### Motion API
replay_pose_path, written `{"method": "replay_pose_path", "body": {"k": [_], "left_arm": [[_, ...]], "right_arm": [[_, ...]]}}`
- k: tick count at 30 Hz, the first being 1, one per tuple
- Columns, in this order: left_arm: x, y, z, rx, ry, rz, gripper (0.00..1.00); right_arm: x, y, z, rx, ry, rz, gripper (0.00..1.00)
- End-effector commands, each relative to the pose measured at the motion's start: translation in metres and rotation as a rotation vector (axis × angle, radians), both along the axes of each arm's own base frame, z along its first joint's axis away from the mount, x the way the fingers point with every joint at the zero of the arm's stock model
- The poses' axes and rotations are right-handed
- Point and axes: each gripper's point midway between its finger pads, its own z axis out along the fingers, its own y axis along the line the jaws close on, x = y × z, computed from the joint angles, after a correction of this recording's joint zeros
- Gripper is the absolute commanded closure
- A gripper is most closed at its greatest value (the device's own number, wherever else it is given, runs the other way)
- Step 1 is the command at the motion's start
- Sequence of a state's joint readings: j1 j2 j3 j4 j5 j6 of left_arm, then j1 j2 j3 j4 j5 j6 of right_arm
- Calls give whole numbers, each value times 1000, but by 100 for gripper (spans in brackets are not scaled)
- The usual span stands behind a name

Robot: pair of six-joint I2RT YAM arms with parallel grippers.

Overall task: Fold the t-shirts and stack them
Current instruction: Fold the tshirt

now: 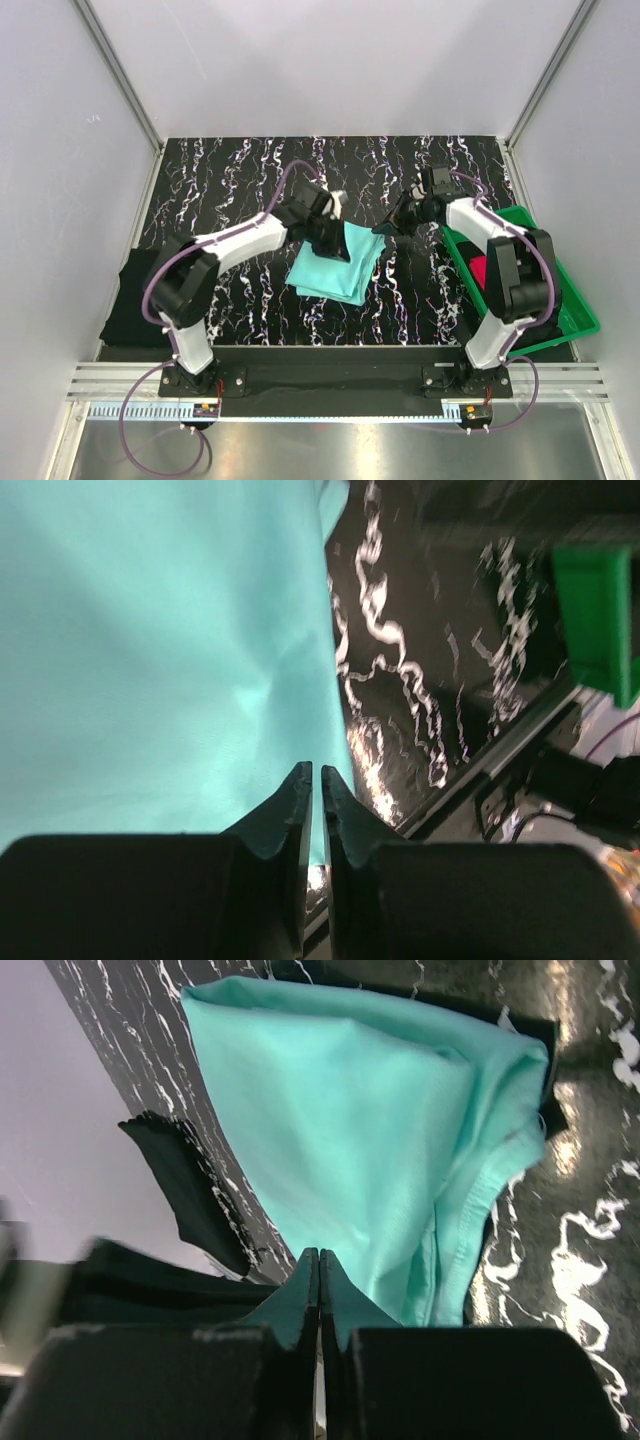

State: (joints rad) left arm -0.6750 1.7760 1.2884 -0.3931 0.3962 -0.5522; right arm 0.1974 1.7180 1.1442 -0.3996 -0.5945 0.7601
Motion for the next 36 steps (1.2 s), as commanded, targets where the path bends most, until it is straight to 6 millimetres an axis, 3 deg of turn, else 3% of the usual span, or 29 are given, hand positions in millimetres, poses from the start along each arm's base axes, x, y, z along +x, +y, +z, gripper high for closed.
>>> {"method": "replay_pose_path", "body": {"k": [1,5,9,13,24,31,36], "left_arm": [[-17,-32,-4,-110,23,-88,89],[-32,-45,-24,-126,58,-110,89],[-48,-42,-50,-87,96,-117,91],[-58,-39,-63,-86,114,-103,92],[-67,-41,-60,-107,131,-111,90],[-70,-38,-43,-124,110,-113,87],[-78,-33,-58,-110,142,-124,87]], "right_arm": [[12,13,8,50,11,35,98],[20,23,-2,87,61,54,98],[18,33,-15,80,81,84,98],[13,33,-37,75,125,87,98],[5,21,-74,25,160,73,98],[2,5,-94,-6,173,61,98],[10,1,-103,-6,173,62,98]]}}
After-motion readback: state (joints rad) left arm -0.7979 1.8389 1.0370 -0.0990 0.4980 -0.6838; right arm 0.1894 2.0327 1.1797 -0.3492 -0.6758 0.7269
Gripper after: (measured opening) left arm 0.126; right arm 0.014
